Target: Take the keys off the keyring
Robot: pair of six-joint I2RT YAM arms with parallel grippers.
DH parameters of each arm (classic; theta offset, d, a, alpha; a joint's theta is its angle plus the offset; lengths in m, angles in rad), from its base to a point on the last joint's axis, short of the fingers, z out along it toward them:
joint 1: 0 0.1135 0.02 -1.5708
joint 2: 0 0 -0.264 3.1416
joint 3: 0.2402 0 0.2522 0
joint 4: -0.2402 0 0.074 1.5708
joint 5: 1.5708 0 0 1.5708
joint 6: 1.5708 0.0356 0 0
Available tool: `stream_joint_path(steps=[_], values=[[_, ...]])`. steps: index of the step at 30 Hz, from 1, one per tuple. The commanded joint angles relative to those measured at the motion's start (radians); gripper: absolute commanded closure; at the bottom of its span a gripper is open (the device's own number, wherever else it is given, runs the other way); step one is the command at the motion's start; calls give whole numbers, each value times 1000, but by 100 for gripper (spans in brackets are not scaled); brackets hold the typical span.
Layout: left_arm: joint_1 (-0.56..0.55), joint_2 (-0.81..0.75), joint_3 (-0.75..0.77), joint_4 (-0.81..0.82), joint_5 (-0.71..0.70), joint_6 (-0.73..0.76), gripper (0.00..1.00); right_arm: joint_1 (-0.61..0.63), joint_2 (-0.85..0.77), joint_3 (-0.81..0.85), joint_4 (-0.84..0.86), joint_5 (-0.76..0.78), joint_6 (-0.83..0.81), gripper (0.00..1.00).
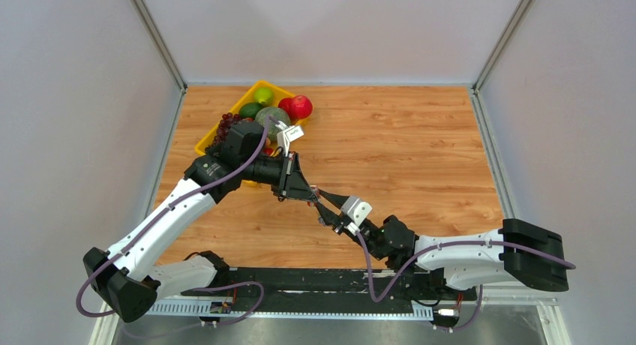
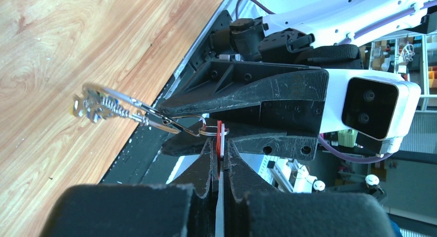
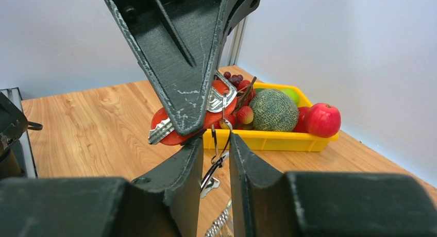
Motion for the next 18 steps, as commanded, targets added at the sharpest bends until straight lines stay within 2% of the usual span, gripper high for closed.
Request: stream_joint_path(steps=[1,11,18], values=[[-3,-35,13,48,44,-11,100,4,-6,31,54,4,-6,74],[-3,-40,26,43,41,-5,100,3,-61,-6,12,36,56,99],[-3,-39,18,34,39,7,100,-13,-114,-10,-52,26,153,100]])
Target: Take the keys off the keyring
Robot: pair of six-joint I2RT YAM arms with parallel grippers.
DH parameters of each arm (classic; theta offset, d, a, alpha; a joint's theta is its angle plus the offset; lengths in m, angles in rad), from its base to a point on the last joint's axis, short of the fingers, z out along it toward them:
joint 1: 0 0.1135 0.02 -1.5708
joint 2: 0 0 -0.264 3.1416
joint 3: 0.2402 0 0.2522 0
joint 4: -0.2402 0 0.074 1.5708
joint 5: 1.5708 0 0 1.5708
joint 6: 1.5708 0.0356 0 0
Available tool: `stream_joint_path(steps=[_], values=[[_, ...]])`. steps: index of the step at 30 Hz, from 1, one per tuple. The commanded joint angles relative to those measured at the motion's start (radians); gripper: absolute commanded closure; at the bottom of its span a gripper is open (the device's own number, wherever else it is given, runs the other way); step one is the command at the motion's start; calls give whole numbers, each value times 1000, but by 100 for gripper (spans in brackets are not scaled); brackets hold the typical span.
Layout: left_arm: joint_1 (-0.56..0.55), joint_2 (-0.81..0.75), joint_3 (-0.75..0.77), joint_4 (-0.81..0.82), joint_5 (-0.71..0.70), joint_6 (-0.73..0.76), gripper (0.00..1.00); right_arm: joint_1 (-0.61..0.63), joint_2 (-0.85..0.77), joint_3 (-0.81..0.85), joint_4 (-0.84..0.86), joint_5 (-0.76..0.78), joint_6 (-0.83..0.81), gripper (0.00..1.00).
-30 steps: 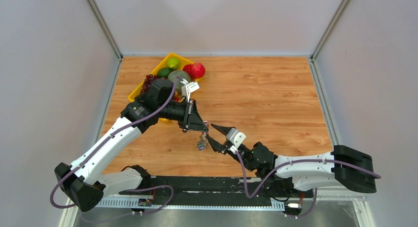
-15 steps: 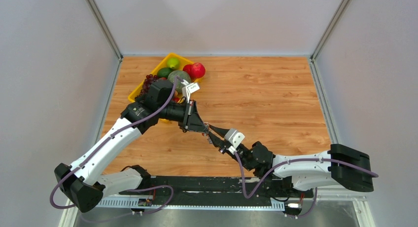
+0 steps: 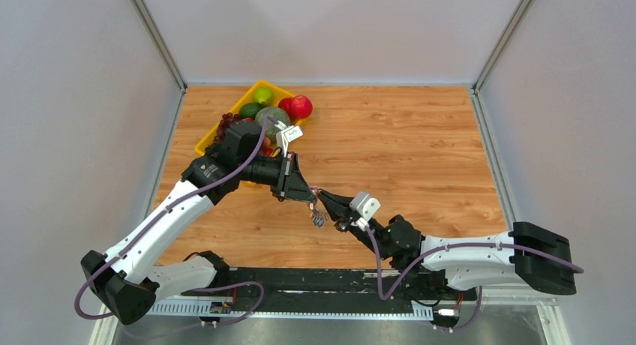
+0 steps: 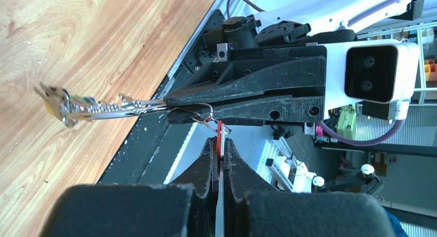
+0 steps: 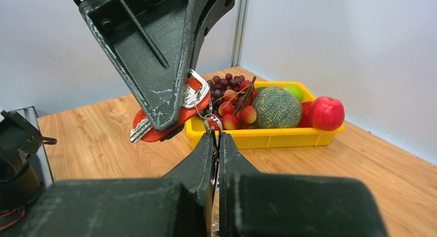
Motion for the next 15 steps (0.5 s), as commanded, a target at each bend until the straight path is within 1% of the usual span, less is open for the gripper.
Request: stream_joint_path(steps=[1,6,10,15], values=[[-3,-22,16,27,19,8,100,-17,-53,0,-21,-8,108,100],[-3,-17,-12,22,16,22,100,-38,-94,0,-54,-57,193,100],[-3,14,-55,1,39,47,100,-46,-113,17,-77,-72,221,100],[-8,42,-90,-12,28,87,100,-50,-122,33,-102,-104,237,100]])
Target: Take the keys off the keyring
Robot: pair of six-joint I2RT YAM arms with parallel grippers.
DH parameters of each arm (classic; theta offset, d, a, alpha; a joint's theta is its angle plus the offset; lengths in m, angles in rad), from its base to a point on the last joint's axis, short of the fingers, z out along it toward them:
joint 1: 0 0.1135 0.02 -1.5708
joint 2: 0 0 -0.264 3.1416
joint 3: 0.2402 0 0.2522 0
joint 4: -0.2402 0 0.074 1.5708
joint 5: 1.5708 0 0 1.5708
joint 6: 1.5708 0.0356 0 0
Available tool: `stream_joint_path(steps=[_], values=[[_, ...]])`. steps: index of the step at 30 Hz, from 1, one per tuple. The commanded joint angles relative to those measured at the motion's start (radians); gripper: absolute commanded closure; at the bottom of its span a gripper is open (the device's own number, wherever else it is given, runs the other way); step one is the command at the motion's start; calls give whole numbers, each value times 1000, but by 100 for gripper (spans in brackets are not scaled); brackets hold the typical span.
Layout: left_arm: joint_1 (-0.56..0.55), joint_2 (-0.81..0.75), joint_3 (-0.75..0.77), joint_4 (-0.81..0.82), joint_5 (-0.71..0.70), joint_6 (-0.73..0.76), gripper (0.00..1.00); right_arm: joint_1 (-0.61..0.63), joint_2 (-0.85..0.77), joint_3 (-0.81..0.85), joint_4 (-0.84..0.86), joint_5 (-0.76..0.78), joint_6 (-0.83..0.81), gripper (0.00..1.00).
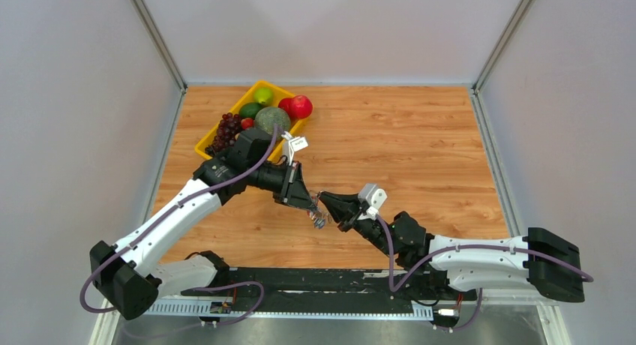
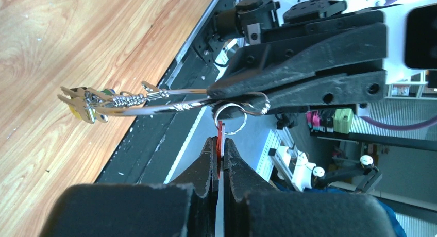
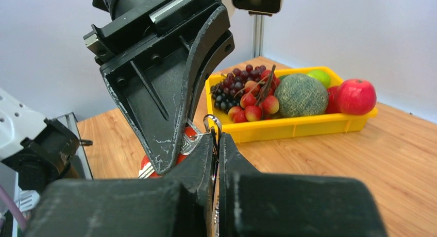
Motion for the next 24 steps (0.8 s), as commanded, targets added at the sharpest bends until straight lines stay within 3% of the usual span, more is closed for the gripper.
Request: stream_joint_path(steps=[1,6,10,21,24], values=[[-6,23,-19,-14,8,55,100,-6,-33,38,8,-49,52,100],[-6,39,-15,-53,-37,114,100,-15,-64,47,-53,-33,72,100],[-1,37,-23,-107,-167,175,100,-61,-124,32,-135,0,169,100],[57,84,-105,-57,-383,219,100,-226,-266,66,-472,-127,337,100],[71,139,-134,-11,-533,217,100,-241,-268,94,-531,-123,317,100]])
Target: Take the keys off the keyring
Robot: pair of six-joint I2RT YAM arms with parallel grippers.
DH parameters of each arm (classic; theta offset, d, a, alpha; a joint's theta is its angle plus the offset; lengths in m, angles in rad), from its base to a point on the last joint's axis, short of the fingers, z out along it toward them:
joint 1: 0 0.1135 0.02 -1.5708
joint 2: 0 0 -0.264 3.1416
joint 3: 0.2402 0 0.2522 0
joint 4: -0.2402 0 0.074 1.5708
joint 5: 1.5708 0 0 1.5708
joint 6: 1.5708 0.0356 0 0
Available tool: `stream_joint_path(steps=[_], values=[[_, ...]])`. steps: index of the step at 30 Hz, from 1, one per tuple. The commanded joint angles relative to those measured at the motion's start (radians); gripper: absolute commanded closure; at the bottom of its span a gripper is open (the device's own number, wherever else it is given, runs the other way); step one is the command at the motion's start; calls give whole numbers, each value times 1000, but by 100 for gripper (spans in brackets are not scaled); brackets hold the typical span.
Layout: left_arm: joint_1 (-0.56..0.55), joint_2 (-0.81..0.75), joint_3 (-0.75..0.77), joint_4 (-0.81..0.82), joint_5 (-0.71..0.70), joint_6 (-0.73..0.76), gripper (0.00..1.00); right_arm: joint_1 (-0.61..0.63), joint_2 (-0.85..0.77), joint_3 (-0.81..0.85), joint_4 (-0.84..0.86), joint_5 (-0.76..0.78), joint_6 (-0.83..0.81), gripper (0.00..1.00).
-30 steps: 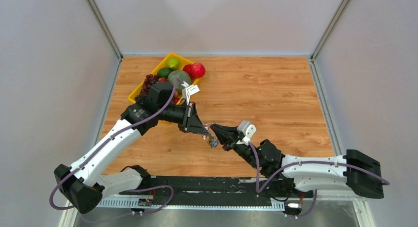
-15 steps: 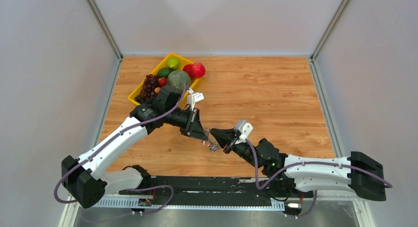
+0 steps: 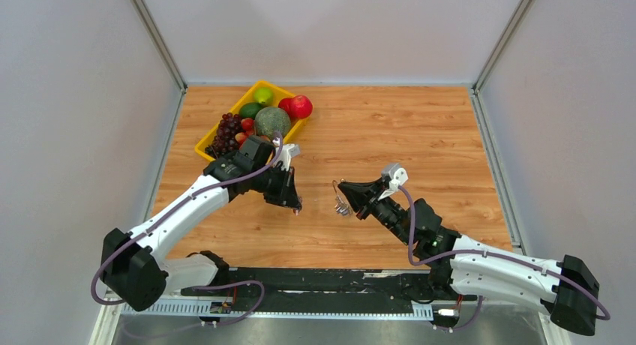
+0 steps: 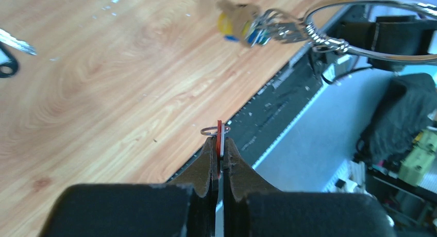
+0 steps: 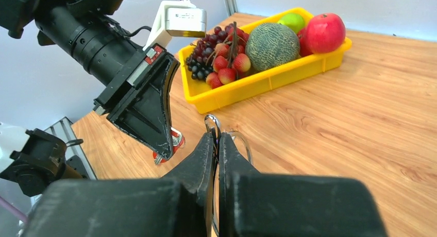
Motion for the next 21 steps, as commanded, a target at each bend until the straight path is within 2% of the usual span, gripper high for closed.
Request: stream_joint_path(steps=[1,4,10,12,14,16,17,18,21], values=[[18,68,-38,66,-239,29,100,-22,-19,86,-90,-26,21,100],[31,147,-60,111,-439,34,100,-24,-23,98,-110,-20,19,100],[63,232,-75,234,-578,32,100,-25,-6,117,-128,-26,16,100],[68,231,-81,255,-606,30,94,-25,7,130,-141,-27,3,100],[68,205,-96,277,-624,27,72,-27,17,138,-152,-19,-6,100],[68,160,-114,295,-625,29,34,-28,27,147,-160,-20,-6,100],[69,119,-121,311,-623,29,26,-30,32,151,-162,-27,-3,100],[68,97,-136,319,-624,32,7,-32,36,156,-164,-35,-3,100],[69,-22,-159,355,-613,39,1,-35,62,171,-167,-53,-6,100]])
